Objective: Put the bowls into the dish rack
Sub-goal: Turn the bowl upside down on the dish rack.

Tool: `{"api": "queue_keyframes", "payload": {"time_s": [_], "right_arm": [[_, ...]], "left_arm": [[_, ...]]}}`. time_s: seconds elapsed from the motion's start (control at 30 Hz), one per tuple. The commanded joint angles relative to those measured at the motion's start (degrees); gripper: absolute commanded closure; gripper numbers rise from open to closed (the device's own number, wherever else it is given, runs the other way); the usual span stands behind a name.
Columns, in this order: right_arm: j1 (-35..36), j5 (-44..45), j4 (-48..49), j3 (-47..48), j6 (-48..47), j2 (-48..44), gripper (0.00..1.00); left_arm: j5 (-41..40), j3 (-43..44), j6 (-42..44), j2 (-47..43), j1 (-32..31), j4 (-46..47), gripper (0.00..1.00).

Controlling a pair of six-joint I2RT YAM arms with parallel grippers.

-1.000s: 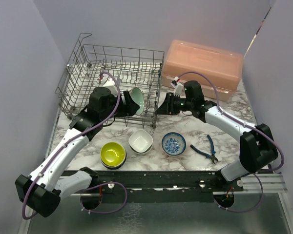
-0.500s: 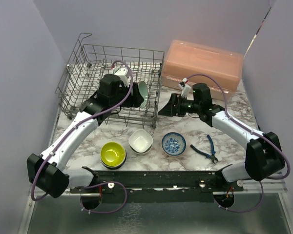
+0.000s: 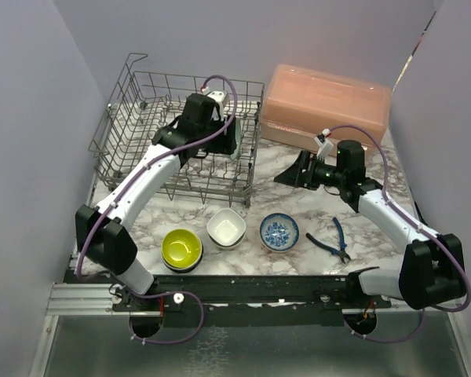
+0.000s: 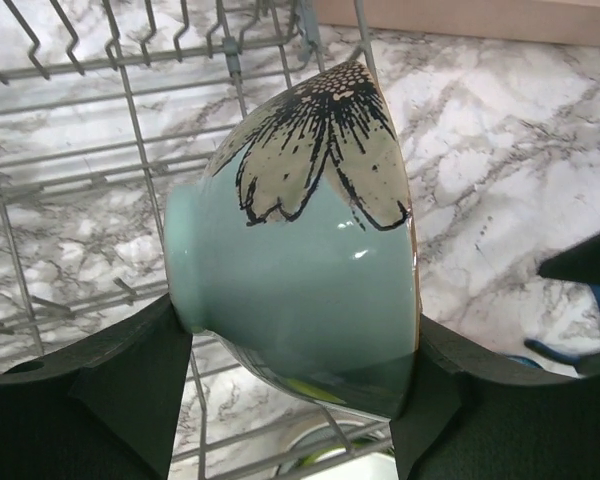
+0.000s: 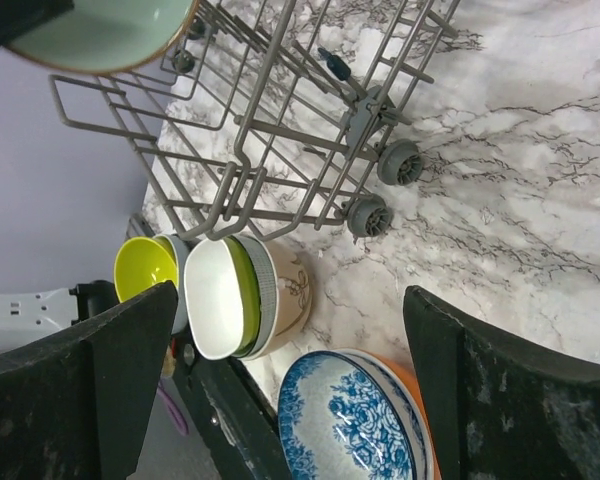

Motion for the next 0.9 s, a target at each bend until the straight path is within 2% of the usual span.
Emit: {"api": "queue_keyframes", "payload": {"time_s": [0.0, 0.17, 0.23, 0.47, 0.6, 0.87], "right_arm": [[-0.24, 1.23, -2.73, -0.95, -2.63, -2.52, 0.01], [-0.27, 3.53, -3.86, -1.92, -3.45, -4.0, 0.0], [-0.27, 3.7, -4.44, -1.93, -3.62, -3.96, 0.0], [-0.27, 4.77, -6.66, -2.04, -4.15, -4.33, 0.0], [-0.27, 5.71, -8.05, -2.11, -5.05, -4.98, 0.0], [-0.27, 6.71, -9.16, -1.97, -5.93, -4.7, 0.0]], "left_arm": [[-5.91, 10.42, 3.05, 4.78, -0.39, -3.75, 1.0], [-11.17, 22.8, 5.54, 12.23, -2.43, -10.31, 1.0], [-12.02, 24.82, 6.02, 14.03, -3.15, -11.56, 1.0], [-15.56, 20.03, 6.76, 14.41, -3.81, -10.76, 1.0], [-14.08, 14.32, 6.23, 13.09, -3.83, -8.29, 1.0], [-18.58, 9.13, 5.38, 11.17, -4.34, -5.64, 1.0]]}}
